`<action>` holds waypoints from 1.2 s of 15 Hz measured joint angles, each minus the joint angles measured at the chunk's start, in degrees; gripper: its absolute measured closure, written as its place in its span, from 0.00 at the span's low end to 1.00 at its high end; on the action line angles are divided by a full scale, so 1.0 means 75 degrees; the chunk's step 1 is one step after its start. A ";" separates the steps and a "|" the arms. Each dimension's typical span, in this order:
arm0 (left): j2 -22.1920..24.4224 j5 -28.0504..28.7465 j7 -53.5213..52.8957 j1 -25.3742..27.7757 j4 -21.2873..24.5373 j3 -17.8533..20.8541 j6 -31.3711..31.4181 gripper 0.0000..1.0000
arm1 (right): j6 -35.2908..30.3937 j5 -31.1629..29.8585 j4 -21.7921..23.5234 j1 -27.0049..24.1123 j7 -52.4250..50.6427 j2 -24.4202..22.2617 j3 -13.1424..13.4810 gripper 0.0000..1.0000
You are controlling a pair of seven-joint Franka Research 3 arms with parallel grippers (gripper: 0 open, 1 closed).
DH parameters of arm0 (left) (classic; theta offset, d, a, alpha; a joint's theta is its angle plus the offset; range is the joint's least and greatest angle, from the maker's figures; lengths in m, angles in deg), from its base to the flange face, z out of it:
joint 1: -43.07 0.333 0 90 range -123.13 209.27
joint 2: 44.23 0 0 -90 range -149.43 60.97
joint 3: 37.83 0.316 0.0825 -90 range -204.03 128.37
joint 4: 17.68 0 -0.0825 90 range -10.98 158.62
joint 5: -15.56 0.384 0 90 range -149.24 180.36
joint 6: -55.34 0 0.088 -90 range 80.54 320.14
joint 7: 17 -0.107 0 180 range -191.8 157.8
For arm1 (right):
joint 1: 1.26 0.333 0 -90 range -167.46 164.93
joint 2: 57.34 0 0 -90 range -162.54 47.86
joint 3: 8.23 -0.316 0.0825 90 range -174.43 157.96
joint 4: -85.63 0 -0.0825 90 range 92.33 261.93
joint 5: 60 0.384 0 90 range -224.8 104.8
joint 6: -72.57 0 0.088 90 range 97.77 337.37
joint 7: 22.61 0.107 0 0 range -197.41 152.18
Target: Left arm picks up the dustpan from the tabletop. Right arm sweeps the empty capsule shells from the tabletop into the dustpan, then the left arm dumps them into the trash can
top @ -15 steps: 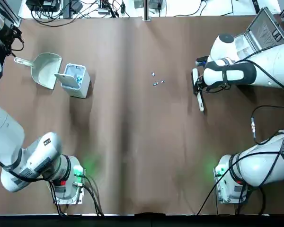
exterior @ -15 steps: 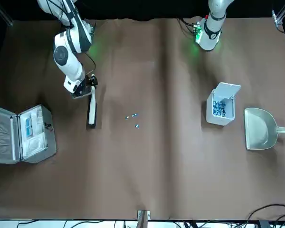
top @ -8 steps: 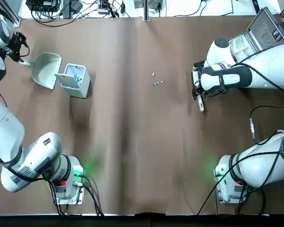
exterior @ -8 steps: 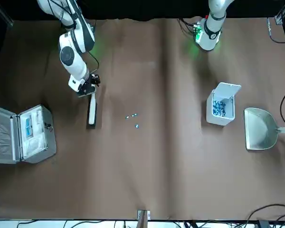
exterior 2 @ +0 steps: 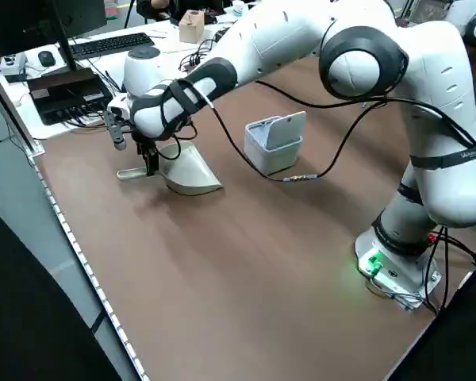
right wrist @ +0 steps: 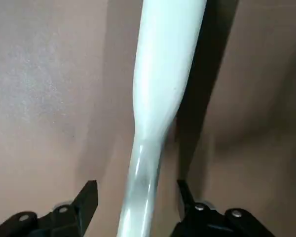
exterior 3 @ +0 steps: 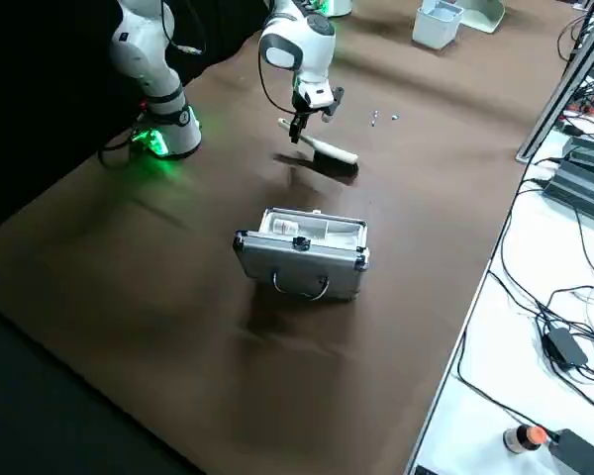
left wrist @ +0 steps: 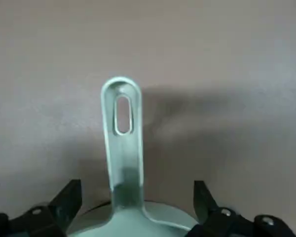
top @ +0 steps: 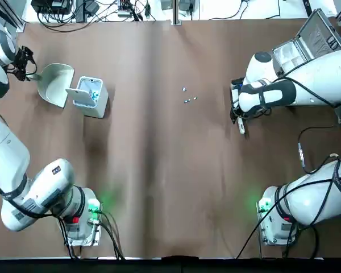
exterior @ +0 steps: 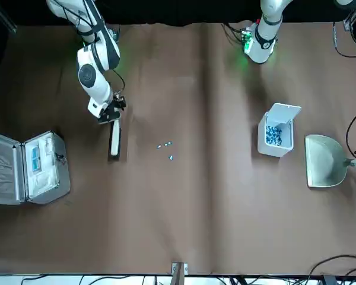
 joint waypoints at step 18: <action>-0.0337 0.0162 0.0006 0.0002 -0.0006 0.0196 0.0352 0.25 | 0.0005 0.0000 0.0000 0.0003 0.0013 0.0010 0.0005 0.54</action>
